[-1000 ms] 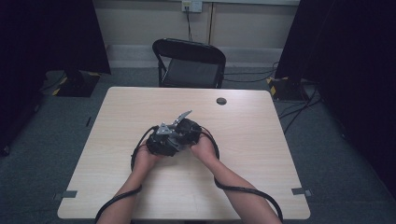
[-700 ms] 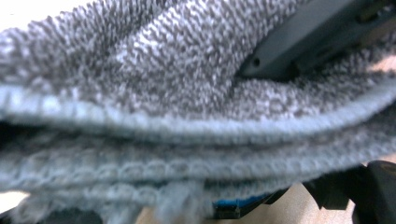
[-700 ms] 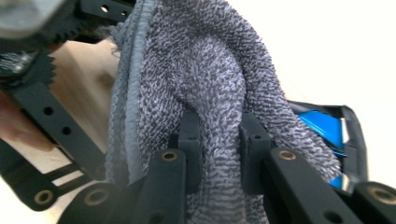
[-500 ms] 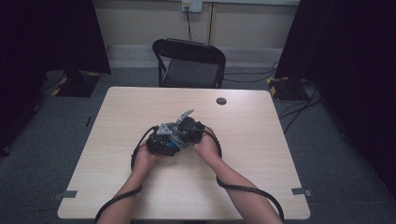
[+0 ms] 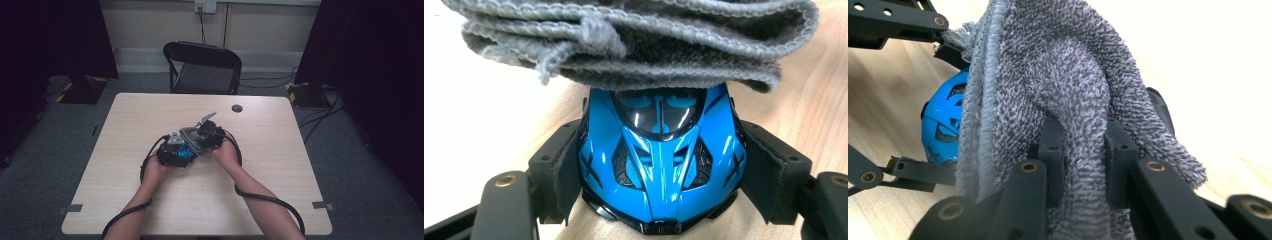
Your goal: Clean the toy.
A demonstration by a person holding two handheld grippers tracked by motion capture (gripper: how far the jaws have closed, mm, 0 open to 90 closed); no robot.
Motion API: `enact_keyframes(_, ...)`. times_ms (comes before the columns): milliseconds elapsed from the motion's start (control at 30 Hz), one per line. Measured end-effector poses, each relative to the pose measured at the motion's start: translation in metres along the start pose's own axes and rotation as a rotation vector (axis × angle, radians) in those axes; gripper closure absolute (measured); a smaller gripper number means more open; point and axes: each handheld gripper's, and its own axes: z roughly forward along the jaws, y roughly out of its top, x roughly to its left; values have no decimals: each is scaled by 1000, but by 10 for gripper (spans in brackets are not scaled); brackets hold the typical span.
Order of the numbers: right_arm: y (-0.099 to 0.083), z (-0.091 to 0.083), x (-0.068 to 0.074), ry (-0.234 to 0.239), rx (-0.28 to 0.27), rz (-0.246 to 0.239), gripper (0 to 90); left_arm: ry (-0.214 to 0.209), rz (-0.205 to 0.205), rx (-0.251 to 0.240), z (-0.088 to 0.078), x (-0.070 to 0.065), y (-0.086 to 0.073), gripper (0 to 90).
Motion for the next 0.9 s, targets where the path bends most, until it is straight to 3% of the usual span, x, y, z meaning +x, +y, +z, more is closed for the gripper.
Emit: enact_keyframes(900,-5,-1,-19,-27,-5,53,753,-3,-3,0,0,0,0,260)
